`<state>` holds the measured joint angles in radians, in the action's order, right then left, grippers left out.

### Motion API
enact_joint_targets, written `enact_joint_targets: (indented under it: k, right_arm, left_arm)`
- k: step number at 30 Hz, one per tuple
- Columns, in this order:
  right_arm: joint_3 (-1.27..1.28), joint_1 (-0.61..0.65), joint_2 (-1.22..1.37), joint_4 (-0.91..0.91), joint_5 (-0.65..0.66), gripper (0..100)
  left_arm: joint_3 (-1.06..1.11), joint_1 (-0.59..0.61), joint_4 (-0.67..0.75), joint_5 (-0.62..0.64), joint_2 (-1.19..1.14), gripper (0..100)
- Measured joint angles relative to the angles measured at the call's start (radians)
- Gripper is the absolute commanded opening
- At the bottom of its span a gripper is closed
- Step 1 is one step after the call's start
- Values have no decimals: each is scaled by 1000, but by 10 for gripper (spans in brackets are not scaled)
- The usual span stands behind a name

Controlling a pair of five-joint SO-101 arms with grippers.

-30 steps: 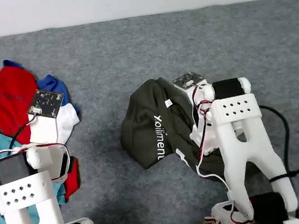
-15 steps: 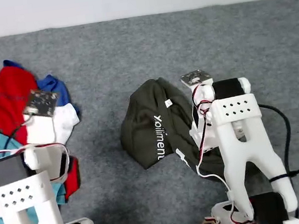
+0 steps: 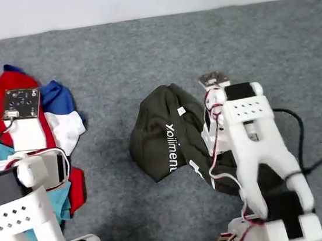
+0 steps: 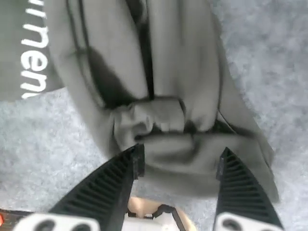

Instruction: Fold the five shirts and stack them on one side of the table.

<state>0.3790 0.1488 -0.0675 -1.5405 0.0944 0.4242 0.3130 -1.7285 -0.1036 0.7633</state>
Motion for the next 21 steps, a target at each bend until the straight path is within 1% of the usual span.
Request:
enact_joint_targets:
  k: [3,10,14,17,21]
  right_arm:
    - [2,0,109,44,0,236]
    - [2,2,253,103,-2,92]
    - [0,-2,267,106,-2,54]
    - [-9,14,267,91,-2,8]
    - [-46,29,219,58,9,10]
  left_arm:
    - [0,15,0,3,0,137]
    - [0,34,0,3,0,137]
    - [0,63,0,3,0,137]
    - [0,74,0,3,0,137]
    - [0,74,0,3,0,137]
